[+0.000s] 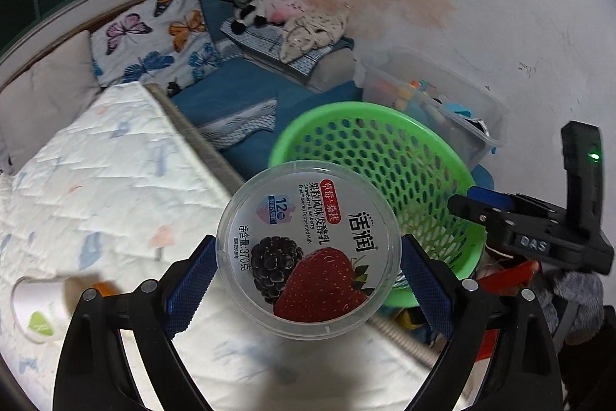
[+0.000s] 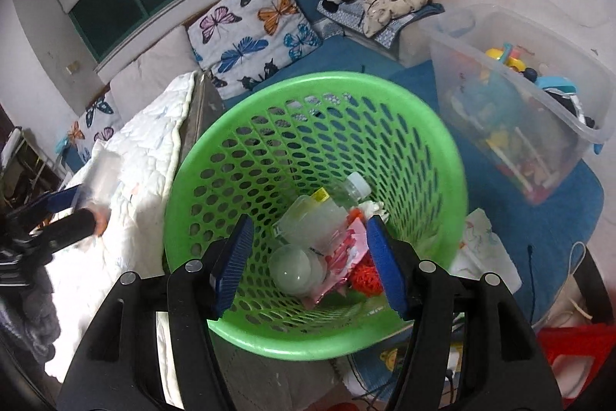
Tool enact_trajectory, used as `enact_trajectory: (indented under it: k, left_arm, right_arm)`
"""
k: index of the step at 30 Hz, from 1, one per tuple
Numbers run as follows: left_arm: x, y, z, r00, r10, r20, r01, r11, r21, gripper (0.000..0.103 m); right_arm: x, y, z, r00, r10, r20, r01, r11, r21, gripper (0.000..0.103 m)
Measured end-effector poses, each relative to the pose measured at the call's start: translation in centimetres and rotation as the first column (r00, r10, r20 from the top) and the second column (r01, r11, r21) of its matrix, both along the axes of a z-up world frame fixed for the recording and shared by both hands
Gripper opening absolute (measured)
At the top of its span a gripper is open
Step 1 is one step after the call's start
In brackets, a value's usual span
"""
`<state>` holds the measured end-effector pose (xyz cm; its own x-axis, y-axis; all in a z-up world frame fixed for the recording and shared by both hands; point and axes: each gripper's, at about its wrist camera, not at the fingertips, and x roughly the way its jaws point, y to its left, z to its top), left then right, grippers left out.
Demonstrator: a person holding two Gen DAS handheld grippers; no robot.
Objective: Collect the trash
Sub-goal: 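Carry the yogurt tub and clear cup to the green basket and release both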
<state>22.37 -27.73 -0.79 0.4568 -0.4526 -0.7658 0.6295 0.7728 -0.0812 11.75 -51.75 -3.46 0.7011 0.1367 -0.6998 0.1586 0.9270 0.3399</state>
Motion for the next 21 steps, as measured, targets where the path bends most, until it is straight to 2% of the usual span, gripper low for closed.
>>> enact_trajectory:
  k: [11,21]
  left_arm:
    - [0.2,-5.4,-2.3,0.998,-0.041,-0.057,0.043,0.999,0.028,0.090]
    - [0.2,-5.8,-3.2,0.996,-0.039,-0.086,0.040,0.999,0.011,0.091]
  right_arm:
    - [-2.1,-1.9,0.7,0.999,-0.035,0.028,0.034,0.999,0.027,0.062]
    - [-2.7,-1.7,0.7,0.999,-0.034,0.030,0.033,0.999,0.039,0.062]
